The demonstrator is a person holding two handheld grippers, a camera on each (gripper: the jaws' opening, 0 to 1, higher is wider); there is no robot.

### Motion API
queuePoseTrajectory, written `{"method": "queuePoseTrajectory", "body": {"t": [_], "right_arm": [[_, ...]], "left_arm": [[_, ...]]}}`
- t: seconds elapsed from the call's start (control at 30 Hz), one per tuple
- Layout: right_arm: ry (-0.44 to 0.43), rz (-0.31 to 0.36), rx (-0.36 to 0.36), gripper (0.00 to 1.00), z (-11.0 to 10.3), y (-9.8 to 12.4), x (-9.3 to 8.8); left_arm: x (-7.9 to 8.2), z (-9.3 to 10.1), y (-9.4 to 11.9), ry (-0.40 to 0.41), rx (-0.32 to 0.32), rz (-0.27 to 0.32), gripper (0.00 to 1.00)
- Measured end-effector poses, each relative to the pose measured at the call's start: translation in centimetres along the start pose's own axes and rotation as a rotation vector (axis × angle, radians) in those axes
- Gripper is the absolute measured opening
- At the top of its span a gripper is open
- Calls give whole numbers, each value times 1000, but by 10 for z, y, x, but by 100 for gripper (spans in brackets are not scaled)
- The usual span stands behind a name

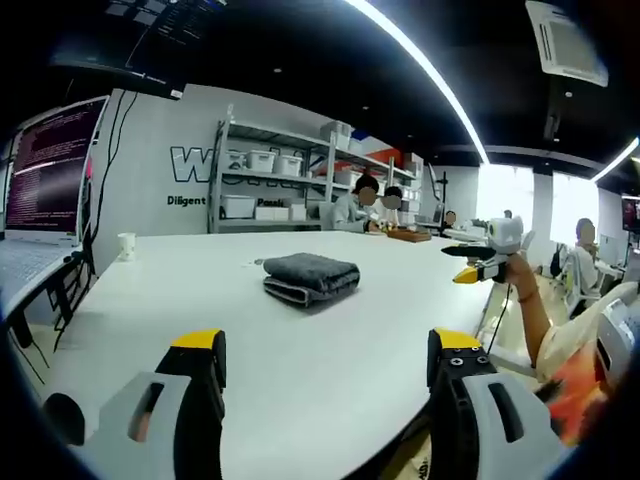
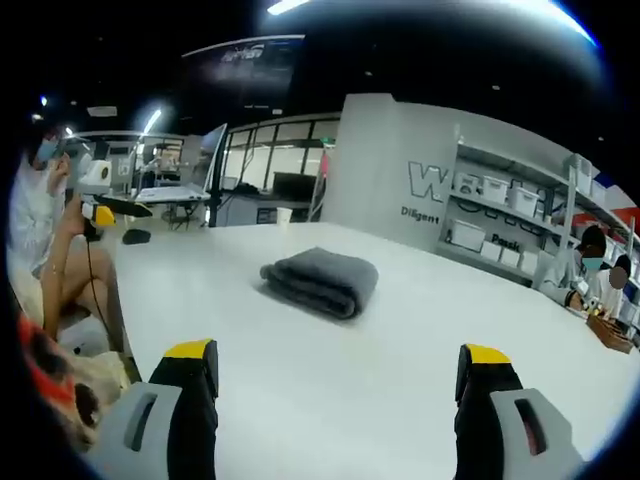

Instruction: Open the folded towel by lifting each exposed corner and separating the folded layers until the towel lies flat within the target outline without major curled edges

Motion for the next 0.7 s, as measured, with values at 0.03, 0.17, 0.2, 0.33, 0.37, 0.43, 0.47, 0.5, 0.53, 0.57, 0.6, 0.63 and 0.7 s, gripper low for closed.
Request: {"method": "queuePoseTrajectory", "body": {"t": [0.03,0.17,0.2,0.33,0.37,0.43,0.47,0.5,0.53,0.57,0.6,0.63,0.7], "right_arm": [[1,-3,1,99,0,0,0],[10,-16,15,97,-3,0,-2],[12,-22,22,97,-5,0,-3],[33,-39,37,95,-9,-2,-7],[39,-43,39,95,-10,-2,-7],[47,-47,41,95,-12,-2,-8],[50,-48,43,95,-12,-2,-8],[51,-48,47,96,-13,-2,-8],[50,-48,49,96,-13,-2,-8],[49,-47,54,96,-14,-2,-8],[49,-46,55,96,-14,-2,-8],[49,-47,56,96,-15,-2,-8],[51,-49,55,96,-15,-2,-9]], "left_arm": [[0,1,0,0,-2,0,82],[-2,3,-4,0,-11,-8,81],[-3,4,-4,0,-13,-10,81],[-3,4,-5,2,-20,-11,81],[-3,4,-6,2,-22,-11,81],[-3,5,-6,3,-23,-10,81],[-3,5,-5,2,-22,-9,81],[-3,5,-5,2,-22,-8,81],[-2,5,-5,2,-21,-7,81],[-2,4,-4,2,-21,-6,81],[-2,4,-4,3,-20,-6,81],[-2,4,-4,3,-19,-6,81],[-2,4,-4,3,-20,-7,81]]}}
Point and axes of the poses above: the point that each gripper's makers call its tool centre point, and the gripper's own axes: y roughly backward along the fingers, z roughly to its right, x roughly out of its top, the point moved 1 cm from there along y, roughly backward along the fingers, and after that the axes turned 14 degrees about -x, right-handed, at the moved point
